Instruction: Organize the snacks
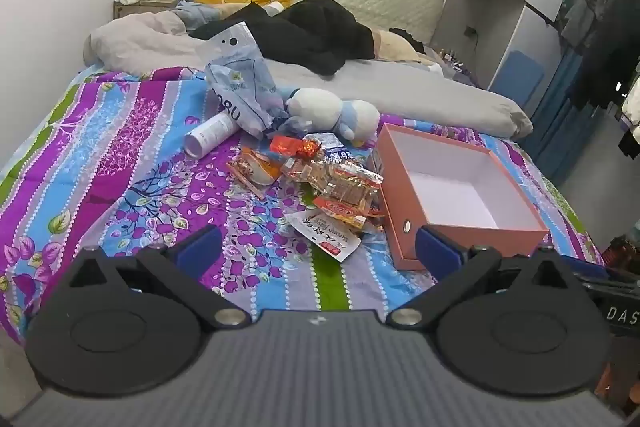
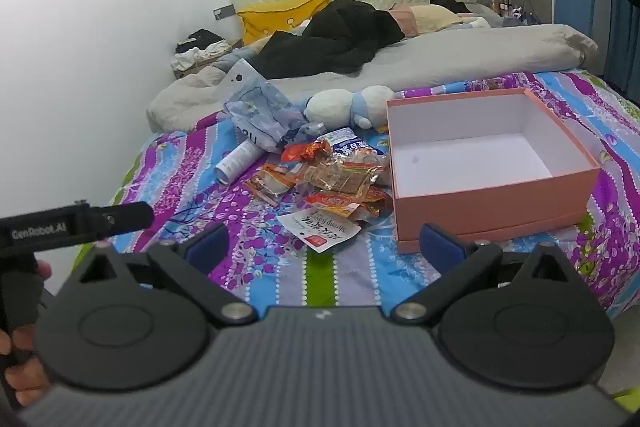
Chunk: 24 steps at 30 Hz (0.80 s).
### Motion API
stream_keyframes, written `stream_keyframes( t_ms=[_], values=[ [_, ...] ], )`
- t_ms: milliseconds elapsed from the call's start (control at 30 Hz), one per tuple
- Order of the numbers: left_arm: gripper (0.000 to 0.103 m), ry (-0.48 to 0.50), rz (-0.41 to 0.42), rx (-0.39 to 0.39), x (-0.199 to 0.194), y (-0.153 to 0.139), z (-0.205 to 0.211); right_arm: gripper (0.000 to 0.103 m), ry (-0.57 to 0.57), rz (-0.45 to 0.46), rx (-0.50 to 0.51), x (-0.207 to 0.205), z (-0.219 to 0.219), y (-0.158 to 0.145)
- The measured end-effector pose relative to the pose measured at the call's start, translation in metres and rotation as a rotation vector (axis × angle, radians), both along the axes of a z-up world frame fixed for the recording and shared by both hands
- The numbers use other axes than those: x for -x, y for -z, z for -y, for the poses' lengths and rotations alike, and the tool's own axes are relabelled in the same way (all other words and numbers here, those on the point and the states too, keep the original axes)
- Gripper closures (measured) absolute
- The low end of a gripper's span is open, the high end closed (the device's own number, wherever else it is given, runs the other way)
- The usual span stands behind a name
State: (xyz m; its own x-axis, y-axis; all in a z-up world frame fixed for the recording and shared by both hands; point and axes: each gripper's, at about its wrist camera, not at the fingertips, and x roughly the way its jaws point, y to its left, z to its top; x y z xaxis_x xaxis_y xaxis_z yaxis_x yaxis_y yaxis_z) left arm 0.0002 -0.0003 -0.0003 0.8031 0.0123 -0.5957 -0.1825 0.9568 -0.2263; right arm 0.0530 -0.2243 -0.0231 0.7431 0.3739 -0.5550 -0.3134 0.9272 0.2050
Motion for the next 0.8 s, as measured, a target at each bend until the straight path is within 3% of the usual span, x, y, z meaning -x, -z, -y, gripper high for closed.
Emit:
stream_keyframes(
  t_ms=[800],
  values=[
    [0.0, 0.021, 0.034, -0.058, 0.012, -0.005, 0.01, 0.0, 0.005, -0.005, -0.002, 0.005, 0.002, -0.001]
  ],
)
